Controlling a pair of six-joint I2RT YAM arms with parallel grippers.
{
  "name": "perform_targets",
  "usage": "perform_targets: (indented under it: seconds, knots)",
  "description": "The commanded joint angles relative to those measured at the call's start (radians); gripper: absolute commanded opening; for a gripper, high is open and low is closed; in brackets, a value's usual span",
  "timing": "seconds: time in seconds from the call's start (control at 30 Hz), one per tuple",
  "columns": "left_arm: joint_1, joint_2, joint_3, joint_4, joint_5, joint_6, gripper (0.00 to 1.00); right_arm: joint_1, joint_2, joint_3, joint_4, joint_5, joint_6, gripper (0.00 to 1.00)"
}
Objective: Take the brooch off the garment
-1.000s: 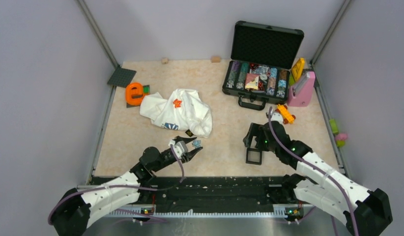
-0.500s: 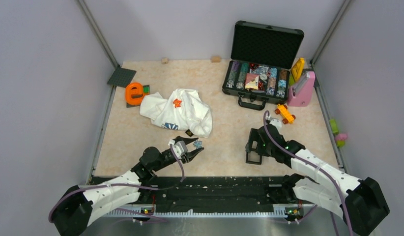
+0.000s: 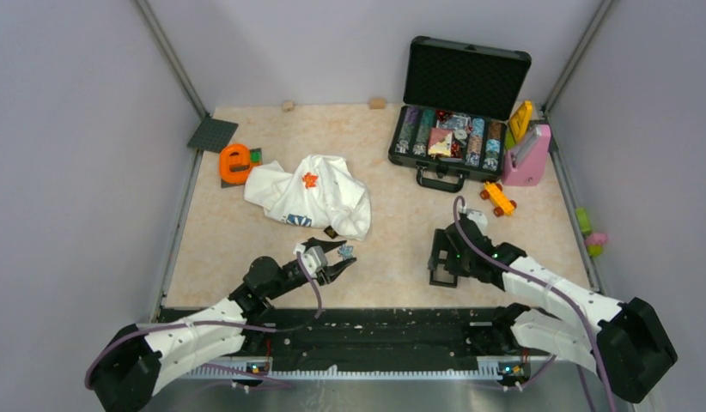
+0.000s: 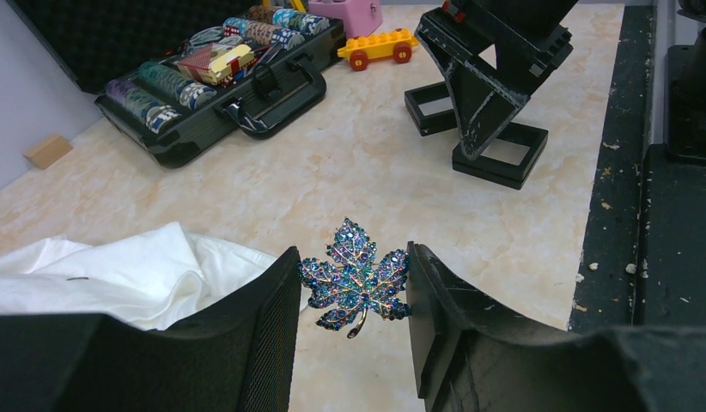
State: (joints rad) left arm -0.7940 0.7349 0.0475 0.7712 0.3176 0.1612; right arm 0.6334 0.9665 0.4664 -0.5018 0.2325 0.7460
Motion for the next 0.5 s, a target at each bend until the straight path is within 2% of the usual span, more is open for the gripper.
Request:
perform_targets:
  seconds: [0.0, 0.2, 0.33, 0.47]
  knots:
    - [-0.003, -0.014, -0.001, 0.037, 0.012, 0.000, 0.44, 0.040, 0.047, 0.064, -0.003, 0.036, 0.012, 0.99]
    - [-0.002, -0.026, -0.002, 0.028, 0.009, 0.001, 0.44, 0.097, 0.094, 0.106, -0.042, 0.118, 0.048, 0.95]
    - [-0.002, -0.034, -0.001, 0.025, 0.007, 0.003, 0.44, 0.111, 0.106, 0.119, -0.049, 0.136, 0.056, 0.90]
    - [-0.002, -0.042, -0.003, 0.019, 0.007, 0.002, 0.44, 0.120, 0.128, 0.130, -0.061, 0.148, 0.061, 0.90]
